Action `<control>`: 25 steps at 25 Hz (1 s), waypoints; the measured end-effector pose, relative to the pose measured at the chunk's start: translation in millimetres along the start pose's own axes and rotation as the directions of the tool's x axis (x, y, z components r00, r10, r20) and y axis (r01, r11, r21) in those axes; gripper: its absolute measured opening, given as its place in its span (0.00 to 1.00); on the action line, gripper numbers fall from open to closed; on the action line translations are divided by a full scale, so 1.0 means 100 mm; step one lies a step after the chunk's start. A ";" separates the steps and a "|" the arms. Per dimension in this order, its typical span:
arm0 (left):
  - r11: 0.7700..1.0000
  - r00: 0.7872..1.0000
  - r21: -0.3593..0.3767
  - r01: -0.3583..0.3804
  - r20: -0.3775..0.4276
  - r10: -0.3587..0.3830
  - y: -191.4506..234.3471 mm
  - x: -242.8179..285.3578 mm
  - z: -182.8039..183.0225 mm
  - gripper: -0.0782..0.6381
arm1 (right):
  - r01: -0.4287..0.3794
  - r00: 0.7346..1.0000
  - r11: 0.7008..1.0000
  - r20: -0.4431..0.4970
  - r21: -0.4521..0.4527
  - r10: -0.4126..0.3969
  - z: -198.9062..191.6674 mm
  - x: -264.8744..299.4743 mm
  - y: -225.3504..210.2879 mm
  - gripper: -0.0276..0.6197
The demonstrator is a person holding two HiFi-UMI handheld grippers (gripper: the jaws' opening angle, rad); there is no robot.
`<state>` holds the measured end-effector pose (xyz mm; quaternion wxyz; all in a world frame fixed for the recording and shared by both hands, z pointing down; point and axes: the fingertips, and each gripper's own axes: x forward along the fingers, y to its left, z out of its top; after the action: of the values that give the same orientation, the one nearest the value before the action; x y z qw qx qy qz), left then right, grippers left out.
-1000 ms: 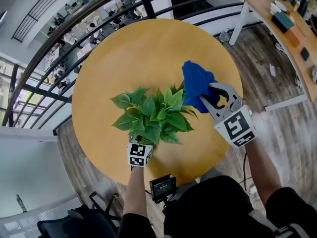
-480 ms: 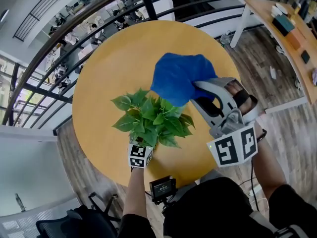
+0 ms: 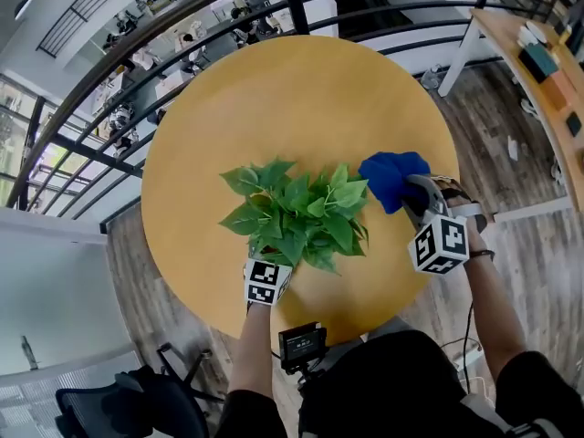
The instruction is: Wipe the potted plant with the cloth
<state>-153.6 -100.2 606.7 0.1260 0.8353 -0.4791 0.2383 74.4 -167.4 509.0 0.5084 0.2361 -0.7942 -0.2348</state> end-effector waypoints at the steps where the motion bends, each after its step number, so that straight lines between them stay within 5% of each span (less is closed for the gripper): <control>1: 1.000 1.000 0.000 0.001 0.000 -0.001 0.00 0.00 0.00 0.63 | -0.002 1.000 1.000 -0.006 0.002 0.002 -0.05 0.01 -0.05 0.20; 5: 1.000 1.000 -0.001 0.001 0.002 -0.001 -0.01 0.03 0.03 0.63 | 0.084 0.995 0.994 0.067 -0.069 -0.080 0.21 -0.02 -0.73 0.20; 8: 1.000 1.000 -0.005 0.000 -0.010 0.000 -0.03 0.08 0.03 0.63 | 0.165 0.964 0.975 0.232 -0.145 -0.129 0.83 -0.17 -1.34 0.20; 14: 1.000 1.000 -0.008 -0.002 -0.008 0.002 -0.05 0.03 0.02 0.63 | 0.200 0.887 0.927 0.461 -0.317 -0.034 2.17 -0.27 -1.70 0.20; 16: 1.000 1.000 -0.005 -0.001 -0.002 0.001 -0.04 0.01 0.03 0.63 | 0.149 0.882 0.897 0.466 -0.417 0.070 2.48 -0.13 -1.48 0.20; 21: 1.000 1.000 0.008 -0.010 0.008 0.010 -0.04 0.06 0.17 0.63 | -0.031 0.881 0.741 0.332 -0.671 0.337 2.51 0.26 -0.80 0.20; 25: 1.000 1.000 -0.010 0.001 -0.002 -0.001 0.01 0.07 0.16 0.63 | -0.114 0.894 0.692 0.230 -0.713 0.384 2.18 0.53 -0.59 0.20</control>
<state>-147.5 -113.1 596.7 0.1309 0.8346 -0.4798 0.2368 -138.0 -216.8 428.7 0.4314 -0.1270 -0.7555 -0.4764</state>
